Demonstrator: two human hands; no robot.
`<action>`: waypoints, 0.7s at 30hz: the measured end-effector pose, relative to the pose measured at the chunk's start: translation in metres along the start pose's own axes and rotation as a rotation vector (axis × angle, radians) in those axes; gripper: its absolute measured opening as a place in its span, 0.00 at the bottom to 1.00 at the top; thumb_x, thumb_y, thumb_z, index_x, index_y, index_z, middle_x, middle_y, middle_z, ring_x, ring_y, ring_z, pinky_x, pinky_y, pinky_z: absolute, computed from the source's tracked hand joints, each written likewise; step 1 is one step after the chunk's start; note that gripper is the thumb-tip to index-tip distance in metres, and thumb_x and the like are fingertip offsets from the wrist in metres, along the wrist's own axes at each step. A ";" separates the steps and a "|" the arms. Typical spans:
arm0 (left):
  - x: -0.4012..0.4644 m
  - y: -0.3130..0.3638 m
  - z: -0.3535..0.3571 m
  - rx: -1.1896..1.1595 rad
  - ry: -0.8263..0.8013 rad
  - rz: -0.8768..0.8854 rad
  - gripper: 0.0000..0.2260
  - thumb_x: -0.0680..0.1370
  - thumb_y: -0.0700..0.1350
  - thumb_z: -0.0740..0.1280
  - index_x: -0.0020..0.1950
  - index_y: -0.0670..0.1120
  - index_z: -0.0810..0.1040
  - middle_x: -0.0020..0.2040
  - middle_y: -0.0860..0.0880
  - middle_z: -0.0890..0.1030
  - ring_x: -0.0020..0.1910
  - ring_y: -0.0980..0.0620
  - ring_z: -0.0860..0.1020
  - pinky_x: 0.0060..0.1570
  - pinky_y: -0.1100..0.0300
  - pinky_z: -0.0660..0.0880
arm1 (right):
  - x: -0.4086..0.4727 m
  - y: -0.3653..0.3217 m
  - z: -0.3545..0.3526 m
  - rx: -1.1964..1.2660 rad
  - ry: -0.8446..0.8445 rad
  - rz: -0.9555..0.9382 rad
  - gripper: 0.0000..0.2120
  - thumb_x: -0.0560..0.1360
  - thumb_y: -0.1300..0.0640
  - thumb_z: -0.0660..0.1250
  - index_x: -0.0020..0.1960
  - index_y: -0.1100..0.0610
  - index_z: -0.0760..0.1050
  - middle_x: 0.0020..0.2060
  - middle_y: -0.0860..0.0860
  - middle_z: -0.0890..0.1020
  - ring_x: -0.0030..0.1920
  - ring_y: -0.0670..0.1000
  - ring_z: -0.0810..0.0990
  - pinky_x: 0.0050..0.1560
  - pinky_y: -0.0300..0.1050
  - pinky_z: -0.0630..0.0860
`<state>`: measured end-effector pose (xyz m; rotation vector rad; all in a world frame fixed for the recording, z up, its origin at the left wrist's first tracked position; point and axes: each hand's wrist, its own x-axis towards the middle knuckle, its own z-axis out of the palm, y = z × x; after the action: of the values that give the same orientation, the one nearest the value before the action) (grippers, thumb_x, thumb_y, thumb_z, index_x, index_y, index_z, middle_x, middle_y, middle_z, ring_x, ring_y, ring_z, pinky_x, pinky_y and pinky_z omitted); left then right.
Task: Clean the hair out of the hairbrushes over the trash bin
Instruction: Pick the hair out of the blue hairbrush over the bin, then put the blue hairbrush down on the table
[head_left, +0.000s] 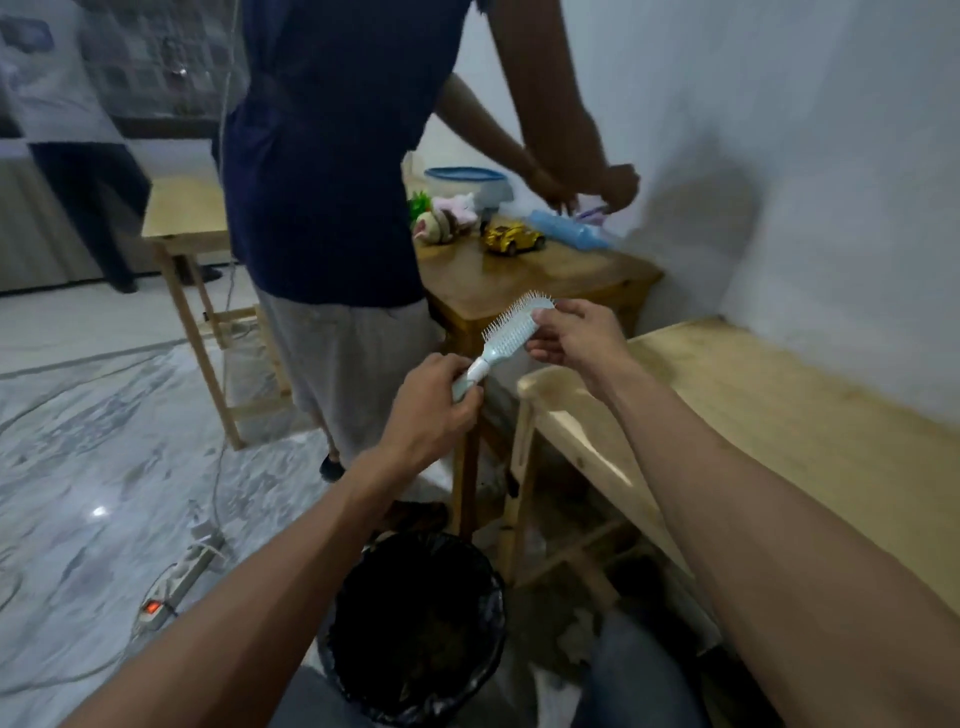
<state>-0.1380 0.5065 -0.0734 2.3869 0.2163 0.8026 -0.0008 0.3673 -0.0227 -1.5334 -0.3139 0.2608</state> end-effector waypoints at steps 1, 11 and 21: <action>0.008 0.012 0.005 -0.008 -0.015 0.030 0.15 0.78 0.43 0.69 0.64 0.43 0.81 0.52 0.46 0.80 0.48 0.51 0.77 0.45 0.60 0.70 | 0.000 -0.008 -0.014 0.001 0.034 -0.014 0.05 0.80 0.64 0.69 0.48 0.56 0.75 0.34 0.57 0.83 0.28 0.50 0.81 0.31 0.39 0.81; 0.041 0.125 0.099 -0.087 -0.223 0.228 0.14 0.77 0.42 0.67 0.62 0.41 0.82 0.47 0.43 0.76 0.43 0.45 0.75 0.44 0.53 0.70 | -0.015 -0.030 -0.176 -0.059 0.386 0.022 0.03 0.78 0.65 0.68 0.45 0.62 0.78 0.36 0.60 0.80 0.30 0.52 0.81 0.34 0.43 0.83; 0.056 0.200 0.218 -0.093 -0.386 0.249 0.13 0.79 0.45 0.69 0.61 0.44 0.84 0.48 0.44 0.79 0.47 0.47 0.75 0.41 0.57 0.65 | -0.008 0.009 -0.310 -0.151 0.676 0.183 0.06 0.77 0.64 0.69 0.44 0.66 0.79 0.38 0.58 0.83 0.31 0.54 0.85 0.48 0.52 0.86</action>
<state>0.0297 0.2562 -0.0648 2.4509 -0.2733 0.4300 0.1034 0.0752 -0.0354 -1.7048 0.3487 -0.1495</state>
